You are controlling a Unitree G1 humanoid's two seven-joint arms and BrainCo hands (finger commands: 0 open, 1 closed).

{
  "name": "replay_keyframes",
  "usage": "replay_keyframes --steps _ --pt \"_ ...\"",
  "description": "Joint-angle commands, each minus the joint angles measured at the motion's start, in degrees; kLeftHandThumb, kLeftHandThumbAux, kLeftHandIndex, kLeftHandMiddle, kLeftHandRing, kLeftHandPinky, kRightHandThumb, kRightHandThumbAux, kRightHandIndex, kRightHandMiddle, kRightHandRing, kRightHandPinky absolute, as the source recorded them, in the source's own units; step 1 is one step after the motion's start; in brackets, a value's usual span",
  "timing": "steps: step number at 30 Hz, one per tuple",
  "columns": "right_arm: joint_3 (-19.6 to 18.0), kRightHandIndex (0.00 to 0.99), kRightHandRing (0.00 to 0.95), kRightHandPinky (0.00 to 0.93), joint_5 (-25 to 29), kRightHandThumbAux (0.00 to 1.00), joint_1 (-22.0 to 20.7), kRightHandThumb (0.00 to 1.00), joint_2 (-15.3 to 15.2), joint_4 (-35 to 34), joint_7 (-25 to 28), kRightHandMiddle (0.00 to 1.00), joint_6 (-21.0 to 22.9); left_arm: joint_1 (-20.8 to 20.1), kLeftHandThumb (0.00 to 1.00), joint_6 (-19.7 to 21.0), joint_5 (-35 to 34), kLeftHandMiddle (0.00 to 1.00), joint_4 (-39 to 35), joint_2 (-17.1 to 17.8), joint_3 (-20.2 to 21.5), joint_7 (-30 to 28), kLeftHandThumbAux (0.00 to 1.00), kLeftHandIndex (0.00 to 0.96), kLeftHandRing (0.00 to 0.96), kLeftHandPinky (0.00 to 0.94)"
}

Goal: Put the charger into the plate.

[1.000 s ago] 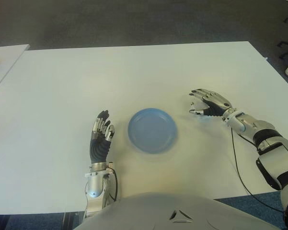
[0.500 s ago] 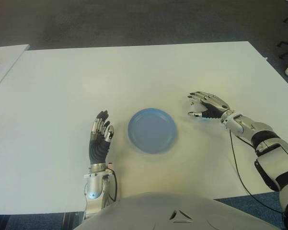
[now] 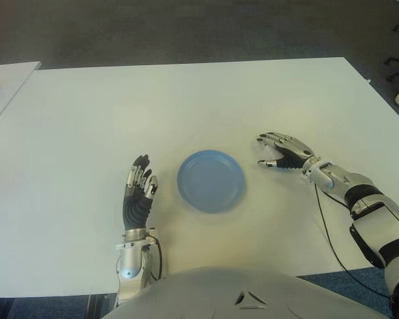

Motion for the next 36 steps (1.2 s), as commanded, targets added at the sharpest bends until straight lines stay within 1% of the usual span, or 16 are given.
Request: replay_keyframes --steps 1,8,21,33,36 --pt "0.50 0.000 0.000 0.000 -0.59 0.198 1.09 0.271 0.50 0.31 -0.39 0.000 0.37 0.81 0.251 0.97 0.07 0.108 -0.59 0.13 -0.68 -0.58 0.612 0.100 0.096 0.111" --pt "0.73 0.000 0.000 0.000 -0.67 0.196 1.65 0.249 0.84 0.88 -0.70 0.000 0.50 1.50 0.252 1.27 0.52 0.106 -1.31 0.22 -0.83 -0.31 0.613 0.100 0.095 0.111" --pt "1.49 0.000 0.000 0.000 -1.34 0.200 2.82 0.215 1.15 1.87 -2.89 0.000 0.68 2.22 0.257 1.51 0.61 0.115 -2.09 -0.05 -1.14 0.09 0.595 0.108 0.099 0.111" --pt "1.76 0.000 0.000 0.000 -1.26 0.199 3.64 0.232 0.86 2.08 -3.83 0.000 0.82 3.43 0.278 1.62 1.30 0.116 -3.71 -0.74 -1.48 0.40 0.603 0.108 0.102 0.116" --pt "1.79 0.000 0.000 0.000 -1.29 0.211 4.04 0.238 1.02 2.14 -5.22 0.000 0.78 3.83 0.284 1.55 1.23 0.114 -4.04 -0.74 -1.58 0.33 0.601 0.108 0.101 0.113"
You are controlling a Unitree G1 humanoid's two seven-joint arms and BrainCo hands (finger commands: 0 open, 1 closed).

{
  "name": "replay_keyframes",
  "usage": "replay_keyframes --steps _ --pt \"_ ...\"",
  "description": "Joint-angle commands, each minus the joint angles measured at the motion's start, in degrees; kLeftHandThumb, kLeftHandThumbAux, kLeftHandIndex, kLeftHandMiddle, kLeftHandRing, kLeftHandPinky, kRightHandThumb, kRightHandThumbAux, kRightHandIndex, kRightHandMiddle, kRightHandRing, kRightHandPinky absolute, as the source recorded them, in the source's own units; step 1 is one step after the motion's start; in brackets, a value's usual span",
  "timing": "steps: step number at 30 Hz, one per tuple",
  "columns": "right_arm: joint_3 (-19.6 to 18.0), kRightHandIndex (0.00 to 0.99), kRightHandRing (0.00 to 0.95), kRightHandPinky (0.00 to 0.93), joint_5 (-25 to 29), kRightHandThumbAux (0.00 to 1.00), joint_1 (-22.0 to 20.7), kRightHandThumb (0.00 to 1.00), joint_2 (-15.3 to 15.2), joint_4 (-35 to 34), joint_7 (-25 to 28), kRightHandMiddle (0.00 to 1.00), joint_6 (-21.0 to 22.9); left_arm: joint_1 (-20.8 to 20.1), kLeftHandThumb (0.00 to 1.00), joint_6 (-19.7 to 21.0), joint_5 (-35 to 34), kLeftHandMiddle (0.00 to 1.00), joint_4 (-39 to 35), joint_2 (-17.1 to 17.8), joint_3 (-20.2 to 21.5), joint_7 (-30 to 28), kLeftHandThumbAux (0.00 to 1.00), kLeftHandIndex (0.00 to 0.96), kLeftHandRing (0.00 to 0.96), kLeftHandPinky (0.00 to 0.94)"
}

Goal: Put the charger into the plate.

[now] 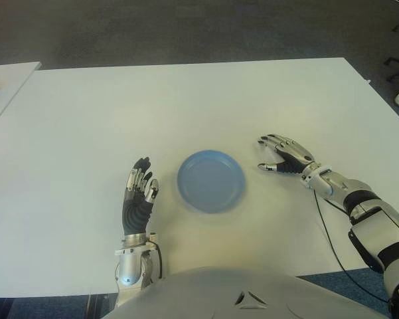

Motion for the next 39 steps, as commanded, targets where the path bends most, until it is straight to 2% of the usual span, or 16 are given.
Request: replay_keyframes --steps 1,8,10,11,12,14,15,18,21,30,39 --pt "0.77 0.000 0.000 0.000 -0.87 0.215 2.23 0.240 0.55 1.07 -0.66 0.000 0.56 0.65 0.285 0.87 0.42 0.114 -0.75 -0.12 -0.21 0.32 0.600 0.108 0.101 0.112" --pt "0.47 0.000 0.002 0.021 -0.68 0.274 2.83 0.279 1.02 1.19 -5.38 0.019 -0.07 1.33 0.291 0.67 0.24 0.125 -1.34 -0.18 -0.24 0.34 0.590 0.118 0.111 0.124" --pt "0.21 0.080 0.041 0.069 -0.44 0.287 2.97 0.302 1.33 1.40 -6.93 0.070 -0.18 1.29 0.291 0.36 0.09 0.132 -1.17 -0.22 -0.10 0.37 0.584 0.122 0.115 0.124" --pt "0.10 0.161 0.121 0.147 -0.32 0.297 3.03 0.348 1.49 1.54 -7.59 0.152 -0.18 1.26 0.290 0.17 0.05 0.134 -1.05 -0.24 -0.02 0.40 0.579 0.125 0.117 0.120" --pt "0.08 0.190 0.149 0.176 -0.41 0.300 3.11 0.365 1.53 1.51 -8.79 0.182 -0.15 1.32 0.290 0.02 0.18 0.135 -1.10 -0.33 0.03 0.54 0.577 0.126 0.117 0.119" --pt "0.26 0.288 0.275 0.285 -0.97 0.316 3.24 0.437 1.62 1.37 -12.05 0.306 0.19 1.39 0.286 -0.32 0.52 0.138 -1.08 -0.54 0.20 0.89 0.570 0.129 0.119 0.121" --pt "0.39 0.343 0.370 0.360 -1.31 0.333 3.29 0.490 1.69 1.32 -13.80 0.397 0.43 1.39 0.282 -0.51 0.68 0.139 -1.01 -0.65 0.30 1.07 0.565 0.131 0.120 0.124" --pt "1.16 0.441 0.498 0.474 -2.90 0.358 3.21 0.555 2.12 1.14 -20.90 0.523 1.19 1.29 0.278 -1.54 1.00 0.140 -0.39 -0.89 0.71 1.55 0.561 0.133 0.120 0.127" --pt "1.81 0.606 0.646 0.642 -4.06 0.412 2.99 0.620 2.49 1.41 -25.53 0.661 1.71 1.37 0.276 -2.46 1.20 0.144 -0.08 -1.02 0.87 1.90 0.557 0.136 0.128 0.141" --pt "3.24 0.718 0.814 0.863 -6.06 0.490 1.90 0.721 4.00 2.70 -33.45 0.803 3.19 1.06 0.285 -6.79 1.92 0.144 1.89 -0.72 1.47 2.55 0.548 0.138 0.130 0.145" --pt "3.43 0.764 0.861 0.906 -6.13 0.588 1.50 0.774 5.62 3.42 -38.58 0.860 5.42 1.09 0.299 -9.17 2.16 0.148 2.93 -0.94 2.17 2.93 0.536 0.140 0.134 0.151"
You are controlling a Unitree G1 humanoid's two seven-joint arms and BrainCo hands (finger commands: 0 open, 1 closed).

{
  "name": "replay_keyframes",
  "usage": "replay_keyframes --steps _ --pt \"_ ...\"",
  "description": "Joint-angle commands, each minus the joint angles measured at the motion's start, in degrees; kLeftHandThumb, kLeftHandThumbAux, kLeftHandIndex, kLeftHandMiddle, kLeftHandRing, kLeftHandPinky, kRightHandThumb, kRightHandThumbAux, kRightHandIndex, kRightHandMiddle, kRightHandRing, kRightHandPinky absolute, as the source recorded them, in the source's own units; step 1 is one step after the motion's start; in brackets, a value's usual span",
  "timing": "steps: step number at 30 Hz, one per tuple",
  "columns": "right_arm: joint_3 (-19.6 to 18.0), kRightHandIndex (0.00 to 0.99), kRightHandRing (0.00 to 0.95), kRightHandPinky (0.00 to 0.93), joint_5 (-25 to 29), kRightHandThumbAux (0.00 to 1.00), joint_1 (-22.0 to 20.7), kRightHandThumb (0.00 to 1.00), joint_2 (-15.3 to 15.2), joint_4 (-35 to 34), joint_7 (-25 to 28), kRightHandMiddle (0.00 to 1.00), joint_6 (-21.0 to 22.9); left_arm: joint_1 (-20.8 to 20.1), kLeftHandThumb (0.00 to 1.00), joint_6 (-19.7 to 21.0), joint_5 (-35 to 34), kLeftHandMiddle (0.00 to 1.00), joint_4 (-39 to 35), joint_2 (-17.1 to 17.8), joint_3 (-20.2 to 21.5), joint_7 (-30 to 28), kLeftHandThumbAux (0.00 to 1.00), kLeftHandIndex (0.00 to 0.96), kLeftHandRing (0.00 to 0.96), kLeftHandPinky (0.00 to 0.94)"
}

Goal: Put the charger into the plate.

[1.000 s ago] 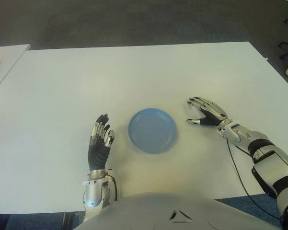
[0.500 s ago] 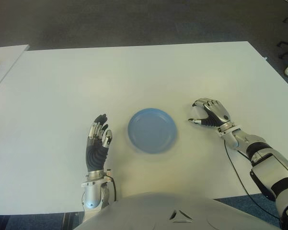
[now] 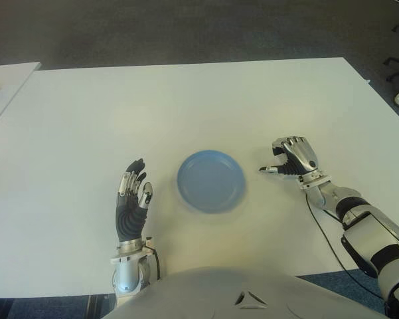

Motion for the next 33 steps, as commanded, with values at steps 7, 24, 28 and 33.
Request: replay_keyframes --steps 7,24,28,33 --pt "0.67 0.805 0.878 0.905 -0.57 0.646 -0.17 0.773 3.66 0.51 -3.07 0.879 2.17 -1.91 0.310 -5.70 0.44 0.166 5.17 -0.58 1.37 1.12 0.519 0.156 0.150 0.159" --pt "0.55 0.848 0.897 0.891 -0.09 0.659 -0.17 0.898 2.97 0.18 -0.97 0.893 0.69 -6.64 0.220 -17.00 0.44 0.175 13.43 0.14 3.26 0.22 0.527 0.167 0.154 0.151" --pt "0.52 0.849 0.896 0.890 -0.08 0.661 -0.17 0.901 3.00 0.22 -0.95 0.893 0.85 -7.03 0.217 -17.45 0.26 0.177 14.09 0.29 3.33 0.13 0.529 0.166 0.155 0.155" --pt "0.60 0.850 0.896 0.892 -0.21 0.665 -0.27 0.895 3.05 0.30 -1.05 0.893 1.11 -7.83 0.221 -17.78 0.36 0.184 14.66 0.24 3.35 0.17 0.531 0.168 0.163 0.162"
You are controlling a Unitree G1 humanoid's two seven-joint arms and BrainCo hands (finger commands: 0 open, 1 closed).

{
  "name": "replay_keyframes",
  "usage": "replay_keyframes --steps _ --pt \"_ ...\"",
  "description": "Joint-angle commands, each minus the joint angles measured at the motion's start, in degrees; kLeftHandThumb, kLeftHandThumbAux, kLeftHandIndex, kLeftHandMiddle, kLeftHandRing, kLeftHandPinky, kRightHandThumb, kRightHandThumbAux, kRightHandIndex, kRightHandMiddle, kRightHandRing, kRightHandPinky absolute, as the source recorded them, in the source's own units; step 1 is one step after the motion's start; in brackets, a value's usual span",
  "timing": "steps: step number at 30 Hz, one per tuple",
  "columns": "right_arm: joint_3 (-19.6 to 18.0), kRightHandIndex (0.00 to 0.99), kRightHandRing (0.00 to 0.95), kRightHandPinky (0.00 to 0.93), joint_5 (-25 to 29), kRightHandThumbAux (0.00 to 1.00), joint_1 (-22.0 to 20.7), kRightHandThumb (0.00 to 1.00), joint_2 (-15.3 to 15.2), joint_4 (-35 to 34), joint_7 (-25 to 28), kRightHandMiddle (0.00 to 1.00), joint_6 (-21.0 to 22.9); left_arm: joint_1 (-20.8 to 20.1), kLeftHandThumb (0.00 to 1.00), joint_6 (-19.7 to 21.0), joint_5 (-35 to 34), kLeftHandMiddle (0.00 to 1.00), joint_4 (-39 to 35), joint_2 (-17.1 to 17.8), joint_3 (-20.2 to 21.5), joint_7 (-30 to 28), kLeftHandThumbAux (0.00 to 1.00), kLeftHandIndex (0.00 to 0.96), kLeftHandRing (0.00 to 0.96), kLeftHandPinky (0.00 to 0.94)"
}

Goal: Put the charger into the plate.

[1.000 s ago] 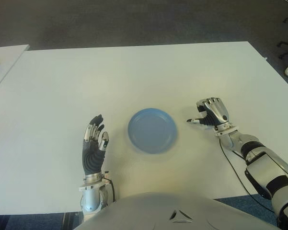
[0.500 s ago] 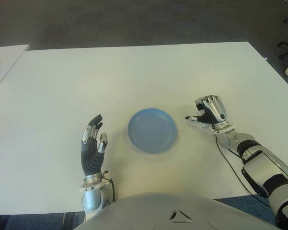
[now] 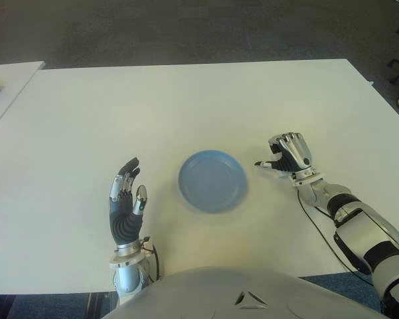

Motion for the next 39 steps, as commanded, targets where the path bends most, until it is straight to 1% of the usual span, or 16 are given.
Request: replay_keyframes --steps 1,15,20,27,32,39 --pt "0.44 0.850 0.896 0.893 -0.32 0.665 0.71 0.894 0.81 0.36 0.77 0.893 0.14 -2.92 0.222 -0.01 0.41 0.185 3.69 0.18 0.46 -0.04 0.531 0.168 0.163 0.162" --pt "0.33 0.853 0.898 0.894 -0.08 0.663 0.60 0.901 0.73 0.40 1.30 0.895 -0.14 -3.16 0.231 -0.93 0.28 0.180 3.85 0.12 0.32 -0.13 0.531 0.167 0.157 0.150" --pt "0.07 0.852 0.894 0.890 0.38 0.662 0.62 0.911 0.79 0.64 2.24 0.894 -0.23 -3.48 0.228 -0.95 0.43 0.180 4.12 0.00 0.37 -0.04 0.526 0.166 0.157 0.150" --pt "-0.95 0.856 0.891 0.887 1.58 0.669 0.59 0.908 0.69 0.77 4.83 0.893 -0.34 -4.25 0.228 -0.62 0.79 0.180 4.97 -0.11 0.65 0.17 0.513 0.167 0.155 0.144" --pt "-2.30 0.859 0.892 0.889 2.37 0.680 -2.92 0.873 0.34 -0.62 6.66 0.895 -1.31 -5.17 0.226 -0.70 1.06 0.176 5.85 -0.05 0.82 0.24 0.513 0.165 0.153 0.148" --pt "-2.91 0.862 0.894 0.892 2.12 0.687 -4.58 0.852 -0.68 -2.83 6.02 0.897 -3.04 -5.74 0.219 -0.35 1.56 0.166 6.05 -0.16 0.69 0.26 0.521 0.159 0.144 0.142"
